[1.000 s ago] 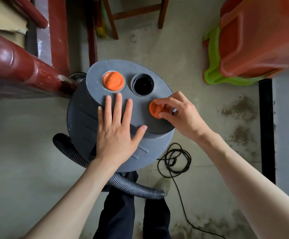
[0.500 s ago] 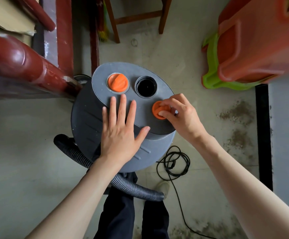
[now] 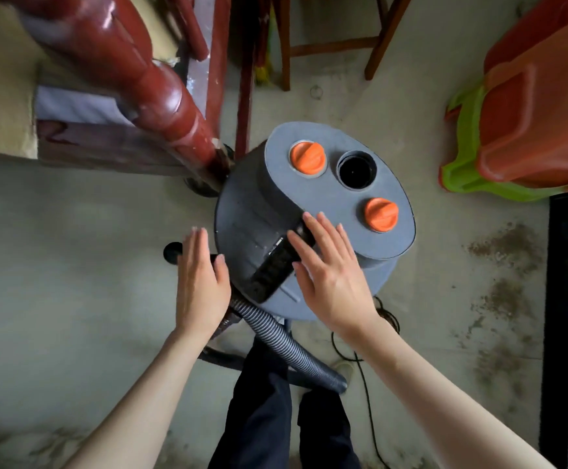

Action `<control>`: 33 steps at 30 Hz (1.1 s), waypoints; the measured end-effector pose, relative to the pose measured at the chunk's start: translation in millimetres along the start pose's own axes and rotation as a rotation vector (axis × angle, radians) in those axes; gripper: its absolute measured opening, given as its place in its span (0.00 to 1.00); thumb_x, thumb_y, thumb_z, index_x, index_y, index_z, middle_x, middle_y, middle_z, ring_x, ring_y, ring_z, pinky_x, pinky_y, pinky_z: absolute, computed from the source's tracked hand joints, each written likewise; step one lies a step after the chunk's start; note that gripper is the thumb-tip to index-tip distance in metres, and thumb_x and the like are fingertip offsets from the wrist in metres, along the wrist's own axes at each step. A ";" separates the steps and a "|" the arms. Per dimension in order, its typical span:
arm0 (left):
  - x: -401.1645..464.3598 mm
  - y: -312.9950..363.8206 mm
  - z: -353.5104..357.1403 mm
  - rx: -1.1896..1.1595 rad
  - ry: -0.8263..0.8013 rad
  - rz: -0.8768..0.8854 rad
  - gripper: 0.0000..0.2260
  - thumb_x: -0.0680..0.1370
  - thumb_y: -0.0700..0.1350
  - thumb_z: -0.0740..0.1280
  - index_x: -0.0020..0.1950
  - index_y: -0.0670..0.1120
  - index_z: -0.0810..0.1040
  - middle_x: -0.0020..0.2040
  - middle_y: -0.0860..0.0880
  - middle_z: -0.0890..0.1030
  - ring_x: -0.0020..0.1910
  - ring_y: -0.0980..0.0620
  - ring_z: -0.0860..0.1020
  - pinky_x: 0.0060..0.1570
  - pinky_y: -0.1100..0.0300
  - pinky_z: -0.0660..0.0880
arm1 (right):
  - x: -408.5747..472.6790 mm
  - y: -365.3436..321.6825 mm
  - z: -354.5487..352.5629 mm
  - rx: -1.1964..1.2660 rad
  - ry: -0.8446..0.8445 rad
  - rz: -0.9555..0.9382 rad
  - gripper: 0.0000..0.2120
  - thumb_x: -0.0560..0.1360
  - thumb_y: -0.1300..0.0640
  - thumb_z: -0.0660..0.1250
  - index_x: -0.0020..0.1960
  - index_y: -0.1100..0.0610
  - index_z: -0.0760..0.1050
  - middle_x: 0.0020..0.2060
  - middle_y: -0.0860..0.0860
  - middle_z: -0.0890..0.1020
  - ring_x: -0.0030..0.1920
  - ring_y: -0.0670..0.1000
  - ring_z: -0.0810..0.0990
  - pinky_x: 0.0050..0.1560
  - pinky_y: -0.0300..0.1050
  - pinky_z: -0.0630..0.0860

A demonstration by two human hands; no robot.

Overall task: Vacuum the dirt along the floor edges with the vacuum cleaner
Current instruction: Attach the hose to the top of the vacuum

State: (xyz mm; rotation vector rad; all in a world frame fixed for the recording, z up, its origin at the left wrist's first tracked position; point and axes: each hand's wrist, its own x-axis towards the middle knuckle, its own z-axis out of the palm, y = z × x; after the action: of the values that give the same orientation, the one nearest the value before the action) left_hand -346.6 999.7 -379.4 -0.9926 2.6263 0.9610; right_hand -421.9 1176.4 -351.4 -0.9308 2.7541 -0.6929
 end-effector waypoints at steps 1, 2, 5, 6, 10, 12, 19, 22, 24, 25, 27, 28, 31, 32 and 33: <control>0.6 -13.6 -1.0 -0.043 -0.017 -0.121 0.23 0.81 0.38 0.59 0.75 0.35 0.59 0.75 0.37 0.60 0.75 0.40 0.57 0.73 0.48 0.56 | 1.4 -7.1 4.8 -0.059 -0.044 -0.013 0.22 0.71 0.63 0.74 0.65 0.62 0.78 0.68 0.66 0.73 0.69 0.68 0.70 0.67 0.70 0.66; 1.9 -25.6 -0.9 -0.086 -0.043 -0.250 0.23 0.81 0.40 0.59 0.75 0.35 0.58 0.75 0.37 0.60 0.75 0.40 0.58 0.73 0.50 0.56 | 3.2 -12.5 8.5 -0.126 -0.084 -0.015 0.24 0.71 0.59 0.75 0.66 0.60 0.77 0.69 0.65 0.71 0.70 0.67 0.69 0.67 0.69 0.65; 9.7 -52.8 5.4 -0.228 -0.147 -0.623 0.26 0.82 0.47 0.58 0.77 0.40 0.57 0.75 0.40 0.62 0.74 0.42 0.62 0.70 0.52 0.59 | 6.3 -20.6 15.4 -0.244 -0.143 0.027 0.29 0.71 0.53 0.75 0.70 0.56 0.74 0.72 0.63 0.68 0.72 0.67 0.67 0.68 0.69 0.63; 13.9 -58.7 9.2 -0.281 -0.180 -0.718 0.26 0.82 0.49 0.58 0.76 0.39 0.57 0.74 0.40 0.63 0.72 0.41 0.64 0.69 0.52 0.60 | 6.3 -21.0 17.3 -0.258 -0.144 0.036 0.29 0.70 0.53 0.75 0.70 0.56 0.74 0.72 0.63 0.68 0.72 0.67 0.67 0.67 0.70 0.63; 34.2 -69.0 20.9 -0.812 -0.170 -0.941 0.21 0.81 0.46 0.62 0.67 0.32 0.68 0.50 0.41 0.78 0.49 0.44 0.77 0.56 0.52 0.73 | 5.9 -19.2 22.7 -0.303 -0.135 0.037 0.29 0.70 0.53 0.75 0.70 0.56 0.74 0.72 0.64 0.68 0.71 0.68 0.67 0.67 0.71 0.62; 42.8 -74.0 22.3 -0.986 -0.126 -1.004 0.17 0.80 0.44 0.65 0.63 0.33 0.70 0.45 0.42 0.78 0.46 0.44 0.78 0.53 0.53 0.75 | 5.5 -18.9 24.3 -0.318 -0.141 0.037 0.29 0.71 0.53 0.74 0.70 0.56 0.73 0.72 0.64 0.68 0.72 0.68 0.66 0.68 0.71 0.61; 38.6 -85.5 13.7 -1.100 -0.164 -1.022 0.14 0.78 0.40 0.68 0.58 0.36 0.69 0.46 0.40 0.77 0.47 0.45 0.78 0.58 0.49 0.75 | 4.3 -20.3 21.7 -0.326 -0.244 0.049 0.29 0.78 0.50 0.67 0.76 0.54 0.64 0.77 0.62 0.58 0.76 0.66 0.56 0.73 0.67 0.52; 28.3 -75.5 3.1 -1.138 -0.151 -0.962 0.09 0.78 0.39 0.68 0.52 0.35 0.71 0.45 0.41 0.78 0.44 0.47 0.78 0.52 0.52 0.76 | 6.1 -21.3 17.4 -0.306 -0.317 0.068 0.30 0.80 0.48 0.61 0.79 0.51 0.57 0.79 0.59 0.49 0.78 0.62 0.47 0.75 0.63 0.43; 16.9 -66.4 -5.8 -1.160 -0.157 -0.926 0.07 0.77 0.39 0.68 0.48 0.36 0.73 0.46 0.42 0.79 0.44 0.47 0.79 0.44 0.55 0.76 | 6.5 -24.8 15.0 -0.284 -0.364 0.093 0.29 0.81 0.46 0.58 0.80 0.49 0.53 0.79 0.57 0.44 0.79 0.59 0.42 0.75 0.61 0.39; 9.5 -63.6 -10.8 -1.177 -0.160 -0.910 0.06 0.77 0.38 0.68 0.47 0.36 0.73 0.46 0.41 0.80 0.44 0.47 0.79 0.41 0.56 0.76 | 4.4 -28.6 13.9 -0.266 -0.381 0.099 0.29 0.82 0.46 0.56 0.80 0.49 0.52 0.79 0.56 0.42 0.79 0.58 0.41 0.75 0.60 0.39; -7.9 -61.7 -23.1 -1.237 -0.147 -0.871 0.05 0.77 0.37 0.67 0.47 0.36 0.74 0.46 0.41 0.81 0.45 0.46 0.80 0.40 0.55 0.77 | -6.0 -40.3 11.0 -0.199 -0.395 0.087 0.27 0.82 0.47 0.56 0.79 0.50 0.55 0.80 0.55 0.44 0.79 0.57 0.41 0.75 0.57 0.38; -16.9 -61.8 -30.2 -1.275 -0.140 -0.841 0.05 0.77 0.37 0.67 0.48 0.35 0.74 0.47 0.40 0.81 0.45 0.46 0.81 0.41 0.55 0.77 | -14.1 -47.4 9.3 -0.145 -0.391 0.082 0.26 0.82 0.48 0.57 0.79 0.51 0.57 0.80 0.54 0.46 0.79 0.56 0.42 0.76 0.56 0.39; -41.7 -61.1 -54.0 -1.354 -0.138 -0.709 0.04 0.77 0.35 0.66 0.49 0.35 0.75 0.46 0.41 0.81 0.45 0.46 0.81 0.43 0.54 0.78 | -42.7 -69.3 2.1 0.088 -0.380 0.123 0.23 0.81 0.50 0.61 0.75 0.55 0.66 0.77 0.55 0.61 0.78 0.56 0.55 0.75 0.51 0.52; -50.3 -58.4 -61.4 -1.365 -0.150 -0.654 0.03 0.77 0.35 0.65 0.49 0.35 0.75 0.46 0.42 0.81 0.45 0.47 0.81 0.43 0.54 0.78 | -50.9 -76.5 -1.2 0.197 -0.390 0.162 0.22 0.81 0.51 0.62 0.73 0.56 0.69 0.74 0.55 0.67 0.74 0.56 0.62 0.72 0.49 0.59; -60.2 -54.8 -67.8 -1.368 -0.169 -0.601 0.02 0.77 0.35 0.65 0.49 0.36 0.75 0.45 0.43 0.81 0.45 0.47 0.81 0.43 0.55 0.79 | -59.1 -83.4 -5.0 0.296 -0.411 0.196 0.21 0.80 0.51 0.64 0.71 0.57 0.72 0.69 0.55 0.73 0.69 0.56 0.69 0.68 0.47 0.65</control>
State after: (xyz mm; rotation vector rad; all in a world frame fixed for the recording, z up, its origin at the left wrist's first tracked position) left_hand -261.2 957.9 -332.6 -1.6001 1.0779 2.4487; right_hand -331.7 1155.7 -307.9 -0.6442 2.2669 -0.7499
